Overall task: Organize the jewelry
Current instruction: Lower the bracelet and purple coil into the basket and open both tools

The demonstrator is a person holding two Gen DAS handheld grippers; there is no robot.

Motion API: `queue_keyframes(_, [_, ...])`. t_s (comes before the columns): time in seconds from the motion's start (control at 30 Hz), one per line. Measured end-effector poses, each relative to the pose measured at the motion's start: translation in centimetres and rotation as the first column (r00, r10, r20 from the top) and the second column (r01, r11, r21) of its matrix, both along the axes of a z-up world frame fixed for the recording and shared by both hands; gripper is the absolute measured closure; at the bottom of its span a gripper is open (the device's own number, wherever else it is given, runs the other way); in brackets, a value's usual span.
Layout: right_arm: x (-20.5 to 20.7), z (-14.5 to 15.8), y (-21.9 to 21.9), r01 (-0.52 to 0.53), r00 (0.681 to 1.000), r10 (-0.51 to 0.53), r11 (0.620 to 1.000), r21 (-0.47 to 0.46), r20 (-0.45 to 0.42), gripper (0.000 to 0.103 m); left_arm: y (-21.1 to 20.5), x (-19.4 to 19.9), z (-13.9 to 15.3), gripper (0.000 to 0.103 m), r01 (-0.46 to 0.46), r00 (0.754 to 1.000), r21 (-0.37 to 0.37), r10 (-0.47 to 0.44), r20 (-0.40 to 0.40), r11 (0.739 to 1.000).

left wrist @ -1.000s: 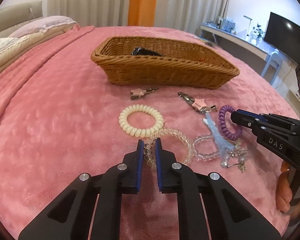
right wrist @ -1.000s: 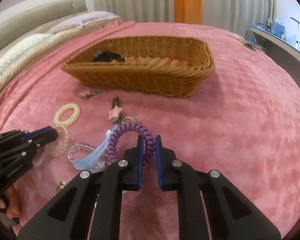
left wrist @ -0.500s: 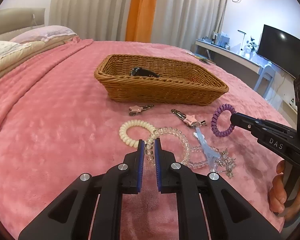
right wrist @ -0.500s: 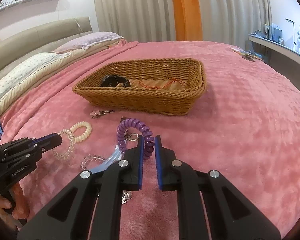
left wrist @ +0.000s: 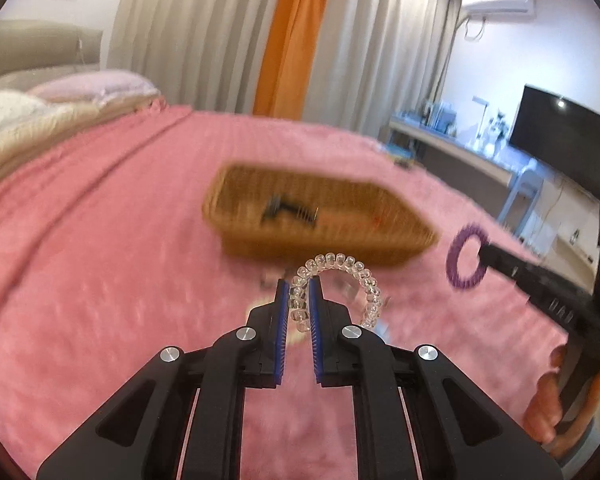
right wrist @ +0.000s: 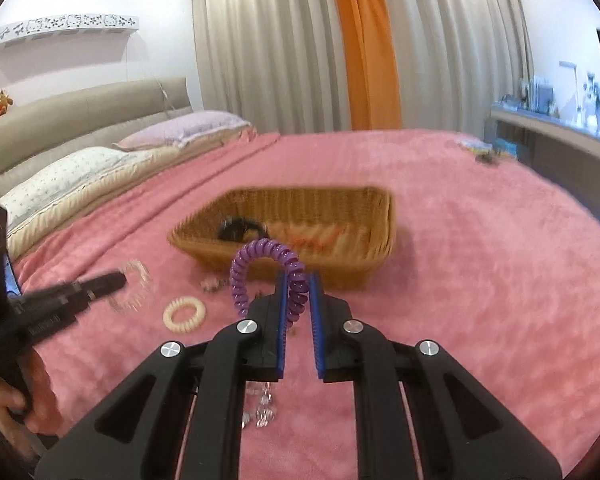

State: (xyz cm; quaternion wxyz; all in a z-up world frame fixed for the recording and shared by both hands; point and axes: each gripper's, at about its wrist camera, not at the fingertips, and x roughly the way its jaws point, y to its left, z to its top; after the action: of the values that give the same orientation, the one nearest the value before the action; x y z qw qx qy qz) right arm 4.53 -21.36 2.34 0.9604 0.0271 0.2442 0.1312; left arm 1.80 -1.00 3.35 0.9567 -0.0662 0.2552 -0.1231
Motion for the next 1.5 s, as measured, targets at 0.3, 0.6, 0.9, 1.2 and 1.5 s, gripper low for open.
queue_keyframes(0.3, [5.3, 6.0, 1.3, -0.005, 1.000, 0.007, 0.999, -0.044, 0.027, 0.094, -2.3, 5.0, 7.2, 0.095, 0.026, 0.996, 0.057, -0.031, 0.089, 0.998])
queue_keyframes(0.6, [14.7, 2.3, 1.4, 0.042, 0.998, -0.043, 0.999, -0.011, -0.049, 0.094, -5.6, 14.8, 2.2, 0.095, 0.012, 1.000, 0.104, -0.015, 0.027, 0.995])
queue_keyframes(0.9, [19.2, -3.9, 2.1, 0.034, 0.964, -0.042, 0.999, -0.037, -0.261, 0.094, -6.7, 18.5, -3.1, 0.094, 0.050, 0.995, 0.164, -0.035, -0.092, 0.985])
queue_keyframes(1.2, [18.9, -4.7, 1.4, 0.039, 0.959, -0.038, 0.999, -0.003, -0.281, 0.063, -5.3, 17.6, -2.6, 0.050, 0.024, 0.998, 0.092, -0.018, -0.058, 0.995])
queue_keyframes(1.5, [12.7, 0.6, 1.4, 0.033, 0.991, -0.030, 0.999, 0.018, -0.127, 0.047, -2.9, 10.8, 2.6, 0.050, 0.006, 0.996, 0.000, -0.006, 0.093, 1.000])
